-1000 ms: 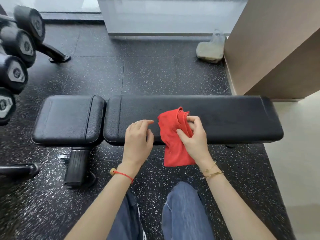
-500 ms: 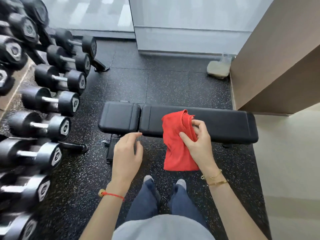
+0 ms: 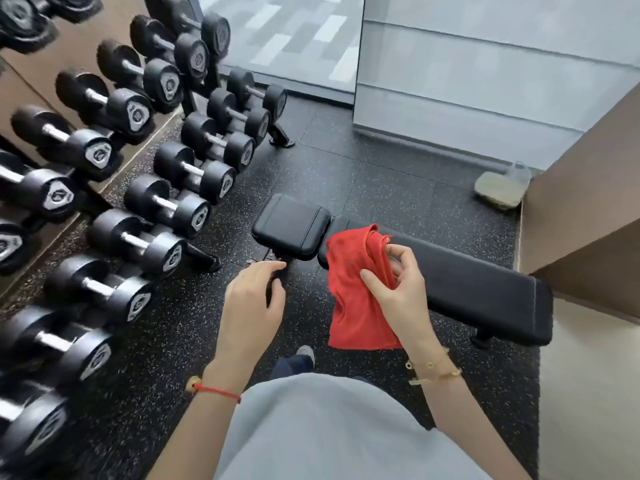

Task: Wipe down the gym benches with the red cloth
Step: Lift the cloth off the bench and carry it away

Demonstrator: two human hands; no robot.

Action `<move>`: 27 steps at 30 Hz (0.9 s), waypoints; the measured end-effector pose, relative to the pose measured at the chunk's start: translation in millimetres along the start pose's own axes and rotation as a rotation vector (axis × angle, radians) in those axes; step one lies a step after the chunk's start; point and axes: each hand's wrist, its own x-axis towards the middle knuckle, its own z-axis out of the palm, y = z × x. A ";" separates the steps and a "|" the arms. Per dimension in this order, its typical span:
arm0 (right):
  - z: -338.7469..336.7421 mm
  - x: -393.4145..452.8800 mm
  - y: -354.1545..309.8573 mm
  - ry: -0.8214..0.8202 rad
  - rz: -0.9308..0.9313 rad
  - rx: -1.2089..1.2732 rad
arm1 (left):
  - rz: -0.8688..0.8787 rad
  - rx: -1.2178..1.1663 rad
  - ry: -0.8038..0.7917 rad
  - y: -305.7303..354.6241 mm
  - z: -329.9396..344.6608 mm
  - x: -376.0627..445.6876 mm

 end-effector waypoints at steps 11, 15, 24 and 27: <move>28.0 -48.6 -5.5 -0.497 -0.066 -0.061 | -0.445 0.069 0.304 4.4 -18.8 -152.3; 65.0 -74.6 -11.9 -0.679 -0.102 -0.078 | -0.591 0.107 0.428 -4.9 -33.4 -207.5; 184.6 -181.5 -21.7 -1.032 -0.191 -0.073 | -0.882 0.153 0.661 -50.4 -95.0 -332.2; 231.0 -235.8 -23.5 -1.112 -0.205 -0.062 | -0.938 0.192 0.681 -74.5 -126.5 -381.6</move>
